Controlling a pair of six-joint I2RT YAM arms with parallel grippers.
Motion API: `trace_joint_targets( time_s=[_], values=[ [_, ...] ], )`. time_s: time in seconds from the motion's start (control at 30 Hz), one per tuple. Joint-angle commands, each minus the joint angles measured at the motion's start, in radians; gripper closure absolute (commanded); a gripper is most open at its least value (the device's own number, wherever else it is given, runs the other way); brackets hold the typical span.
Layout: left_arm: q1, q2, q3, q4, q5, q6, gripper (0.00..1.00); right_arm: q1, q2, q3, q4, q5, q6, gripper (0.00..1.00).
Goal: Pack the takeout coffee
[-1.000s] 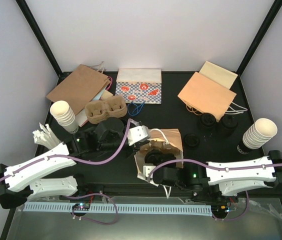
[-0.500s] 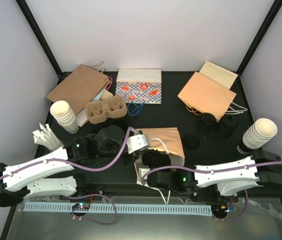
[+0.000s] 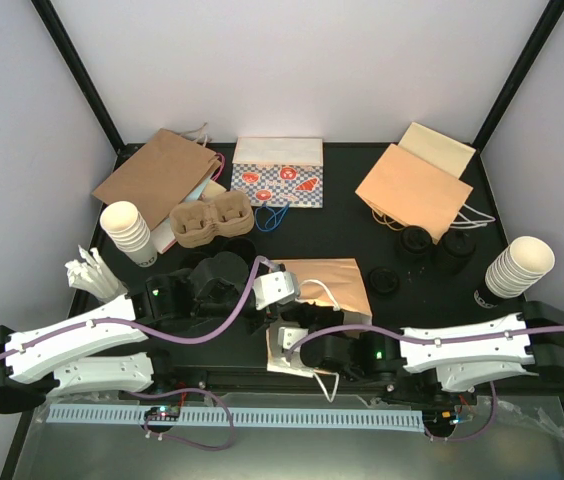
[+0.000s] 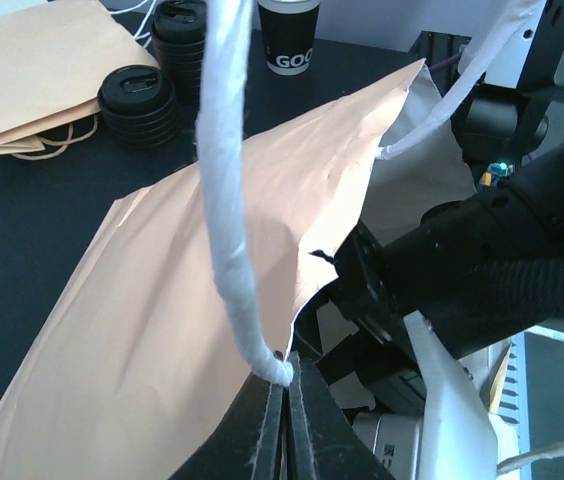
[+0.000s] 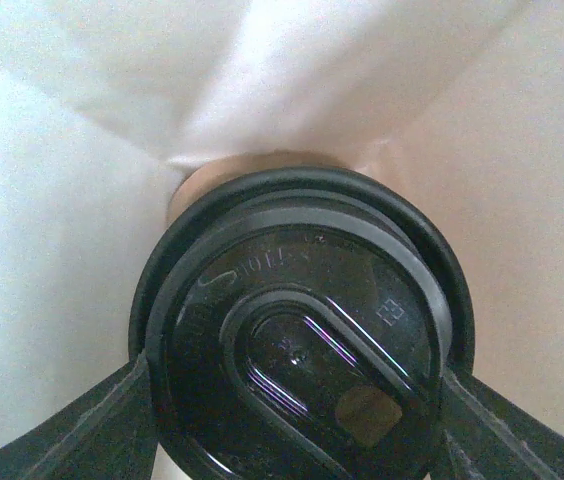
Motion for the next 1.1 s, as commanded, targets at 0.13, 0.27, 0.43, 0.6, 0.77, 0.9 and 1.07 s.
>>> trace_joint_targets(
  time_s=[0.13,0.27,0.43,0.6,0.77,0.9,1.07],
  values=[
    [-0.015,-0.005,0.003,0.031,0.044,-0.025,0.99,-0.009,-0.036,-0.027,0.119,0.002,-0.024,0.62],
    [-0.019,-0.005,0.006,0.033,0.038,-0.031,0.98,-0.031,0.000,-0.025,0.113,-0.025,-0.021,0.62],
    [-0.027,-0.005,0.008,0.032,0.038,-0.033,0.98,-0.070,0.028,-0.013,0.098,-0.072,-0.006,0.62],
    [-0.033,-0.001,0.010,0.034,0.041,-0.036,0.99,-0.086,0.039,-0.006,0.101,-0.111,-0.001,0.62],
    [-0.041,-0.002,0.011,0.037,0.038,-0.040,0.99,-0.101,0.051,0.010,0.078,-0.147,0.008,0.62],
    [-0.044,0.001,0.015,0.035,0.038,-0.041,0.98,-0.111,0.067,0.016,0.065,-0.161,0.011,0.61],
    [-0.050,0.005,0.014,0.036,0.037,-0.040,0.98,-0.129,0.108,0.043,0.023,-0.162,0.013,0.61]
  ],
)
